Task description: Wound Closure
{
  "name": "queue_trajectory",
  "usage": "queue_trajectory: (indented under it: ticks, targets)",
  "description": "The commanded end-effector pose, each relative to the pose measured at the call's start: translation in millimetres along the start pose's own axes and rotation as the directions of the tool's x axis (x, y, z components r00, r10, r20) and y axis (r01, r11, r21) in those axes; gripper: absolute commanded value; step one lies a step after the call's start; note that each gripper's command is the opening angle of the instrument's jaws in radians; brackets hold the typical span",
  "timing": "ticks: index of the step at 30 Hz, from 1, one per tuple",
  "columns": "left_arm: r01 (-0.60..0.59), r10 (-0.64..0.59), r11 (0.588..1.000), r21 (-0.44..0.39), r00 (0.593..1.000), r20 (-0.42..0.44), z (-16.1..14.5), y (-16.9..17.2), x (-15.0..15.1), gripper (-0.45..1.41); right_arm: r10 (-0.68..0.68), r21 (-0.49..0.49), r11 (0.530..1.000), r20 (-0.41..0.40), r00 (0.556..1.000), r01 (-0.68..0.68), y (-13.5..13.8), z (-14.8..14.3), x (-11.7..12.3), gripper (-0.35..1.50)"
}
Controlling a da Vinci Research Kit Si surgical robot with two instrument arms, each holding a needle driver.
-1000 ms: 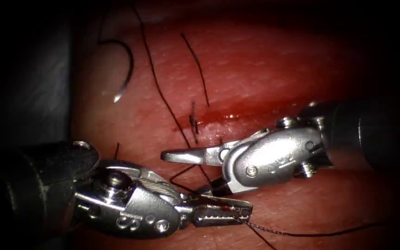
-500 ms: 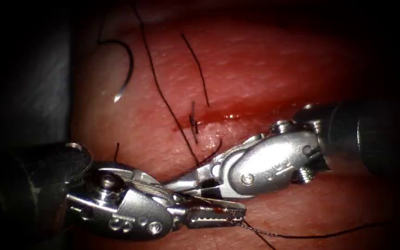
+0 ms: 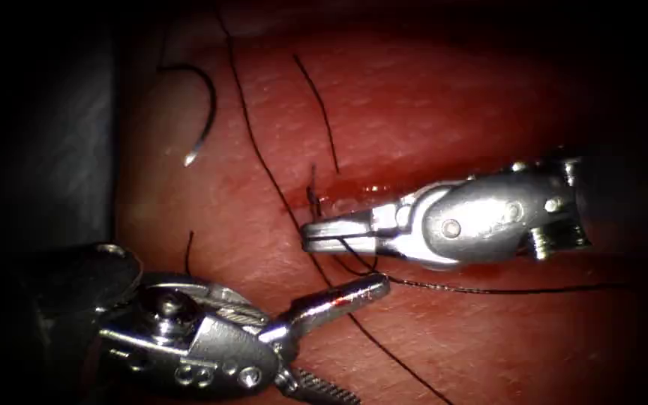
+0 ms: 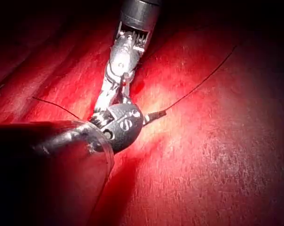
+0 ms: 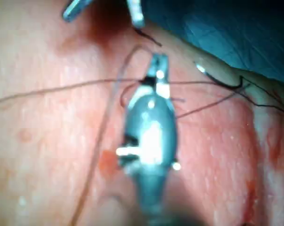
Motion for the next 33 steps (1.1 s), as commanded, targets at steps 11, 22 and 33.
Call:
queue_trajectory:
  ticks: [11, 22, 33]
  targets:
    - [0.010, -0.050, 0.981, 0.196, 0.979, 0.199, 3.7, -0.1, 2.3, 1.13, 0.103, -0.133, 0.989, 0.315, 0.944, -0.063, 4.7, -1.1, -4.6, -0.35]
    - [-0.202, 0.037, 0.930, 0.307, 0.883, 0.468, 12.7, -2.1, 0.8, 0.49, 0.135, -0.158, 0.985, 0.428, 0.893, -0.073, 4.2, 2.1, -5.6, -0.35]
    - [-0.383, 0.168, 0.879, 0.285, 0.806, 0.567, 14.6, -2.8, 0.1, 0.39, 0.149, -0.165, 0.983, 0.450, 0.881, -0.082, 4.9, 2.3, -5.7, -0.35]
